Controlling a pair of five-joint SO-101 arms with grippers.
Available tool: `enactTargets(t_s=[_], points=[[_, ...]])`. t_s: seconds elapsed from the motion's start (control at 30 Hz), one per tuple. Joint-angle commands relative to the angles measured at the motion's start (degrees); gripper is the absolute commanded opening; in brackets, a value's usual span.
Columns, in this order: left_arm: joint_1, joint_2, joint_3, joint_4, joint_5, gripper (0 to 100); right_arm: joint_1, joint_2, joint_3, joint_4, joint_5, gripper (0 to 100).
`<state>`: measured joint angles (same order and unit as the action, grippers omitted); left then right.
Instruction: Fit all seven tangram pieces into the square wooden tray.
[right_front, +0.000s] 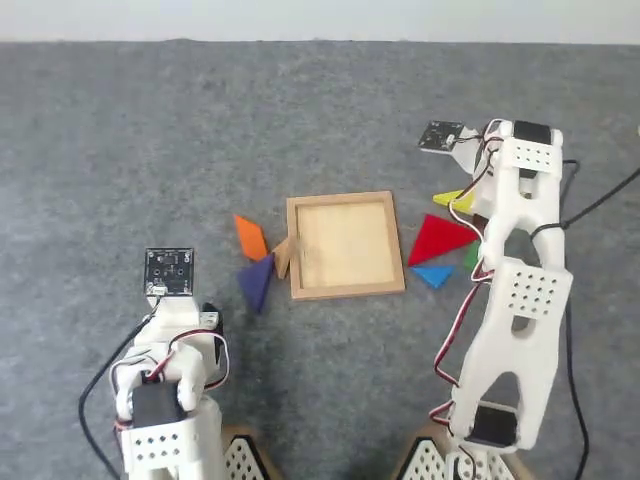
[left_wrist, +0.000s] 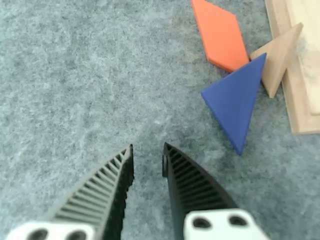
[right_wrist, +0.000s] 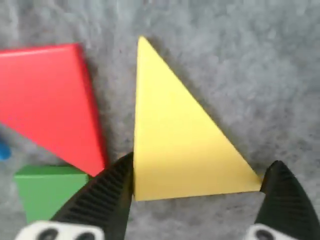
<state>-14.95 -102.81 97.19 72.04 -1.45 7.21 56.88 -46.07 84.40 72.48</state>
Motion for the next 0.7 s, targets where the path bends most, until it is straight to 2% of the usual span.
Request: enactTargets(t_s=[0.0, 0.17, 0.3, 0.43, 0.67], points=[[-0.4, -1.1, -0.7, 0.2, -0.1, 9, 0.4, 1.5, -2.4, -0.5, 0.4, 34.9], [-0.4, -1.1, -0.7, 0.2, -0.1, 9, 0.1, 1.4, -2.4, 1.1, 0.4, 32.5], [-0.4, -1.1, -0.7, 0.2, -0.1, 9, -1.5, 1.2, -2.4, 2.2, 0.6, 20.3], [-0.4, -1.1, -0.7, 0.2, -0.1, 9, -3.0, 1.6, -2.4, 2.3, 0.6, 12.2], [-0.4, -1.1, -0.7, 0.2, -0.1, 9, -3.0, 1.0, -2.8, 6.1, 0.6, 9.1]])
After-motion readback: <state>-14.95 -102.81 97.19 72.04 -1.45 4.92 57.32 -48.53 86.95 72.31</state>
